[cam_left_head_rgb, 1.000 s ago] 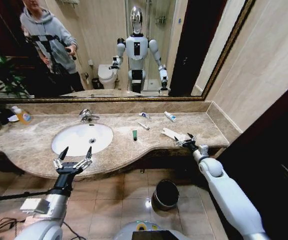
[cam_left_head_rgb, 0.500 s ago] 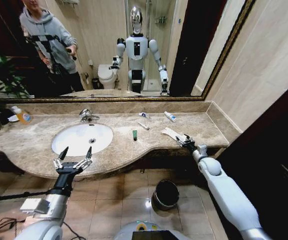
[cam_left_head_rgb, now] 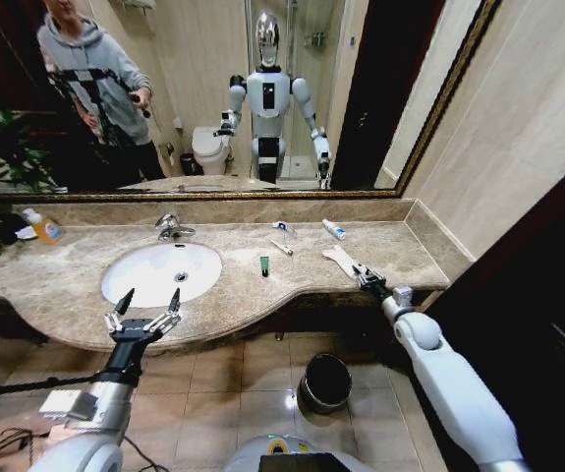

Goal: Pick up the trash from the sink and place it in the trash bin.

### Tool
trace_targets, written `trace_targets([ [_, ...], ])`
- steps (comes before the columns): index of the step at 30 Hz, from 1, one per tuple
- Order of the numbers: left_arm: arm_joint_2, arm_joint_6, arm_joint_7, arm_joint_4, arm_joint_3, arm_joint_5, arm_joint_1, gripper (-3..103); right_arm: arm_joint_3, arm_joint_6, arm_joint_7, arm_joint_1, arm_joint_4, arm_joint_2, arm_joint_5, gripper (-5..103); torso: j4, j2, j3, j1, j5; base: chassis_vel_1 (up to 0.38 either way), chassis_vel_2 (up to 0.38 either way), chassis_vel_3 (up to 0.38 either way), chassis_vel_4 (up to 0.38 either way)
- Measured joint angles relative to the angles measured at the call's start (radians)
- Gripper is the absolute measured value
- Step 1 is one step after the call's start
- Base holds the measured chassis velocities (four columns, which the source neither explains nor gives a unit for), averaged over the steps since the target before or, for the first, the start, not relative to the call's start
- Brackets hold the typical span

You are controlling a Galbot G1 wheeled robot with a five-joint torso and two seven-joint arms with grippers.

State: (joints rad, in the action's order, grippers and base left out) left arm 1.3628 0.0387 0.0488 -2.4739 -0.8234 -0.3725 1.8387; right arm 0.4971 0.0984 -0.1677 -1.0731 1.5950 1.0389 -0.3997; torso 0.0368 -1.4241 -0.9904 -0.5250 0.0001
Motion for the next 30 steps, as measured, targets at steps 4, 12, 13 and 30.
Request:
trace_targets([
  [4, 0.000, 0.000, 0.000, 0.000, 0.000, 0.000, 0.000, 100, 0.027, -0.004, -0.003, -0.030, 0.034, -0.005, -0.016, 3, 0.0000, 0.000, 0.000, 0.000, -0.0001, 0.000, 0.000, 0.000, 0.000],
  [12, 0.000, 0.000, 0.000, 0.000, 0.000, 0.000, 0.000, 100, 0.098, -0.077, -0.005, -0.141, 0.162, -0.009, -0.112, 0, 0.0003, 0.000, 0.000, 0.000, -0.0001, 0.000, 0.000, 0.000, 0.000],
  [13, 0.000, 0.000, 0.000, 0.000, 0.000, 0.000, 0.000, 100, 0.098, -0.077, -0.005, -0.141, 0.162, -0.009, -0.112, 0, 0.0003, 0.000, 0.000, 0.000, -0.0001, 0.000, 0.000, 0.000, 0.000],
  [30, 0.000, 0.000, 0.000, 0.000, 0.000, 0.000, 0.000, 100, 0.164, -0.441, 0.046, -0.552, 0.237, 0.107, -0.140, 0, 0.0002, 0.000, 0.000, 0.000, 0.0001, 0.000, 0.000, 0.000, 0.000],
])
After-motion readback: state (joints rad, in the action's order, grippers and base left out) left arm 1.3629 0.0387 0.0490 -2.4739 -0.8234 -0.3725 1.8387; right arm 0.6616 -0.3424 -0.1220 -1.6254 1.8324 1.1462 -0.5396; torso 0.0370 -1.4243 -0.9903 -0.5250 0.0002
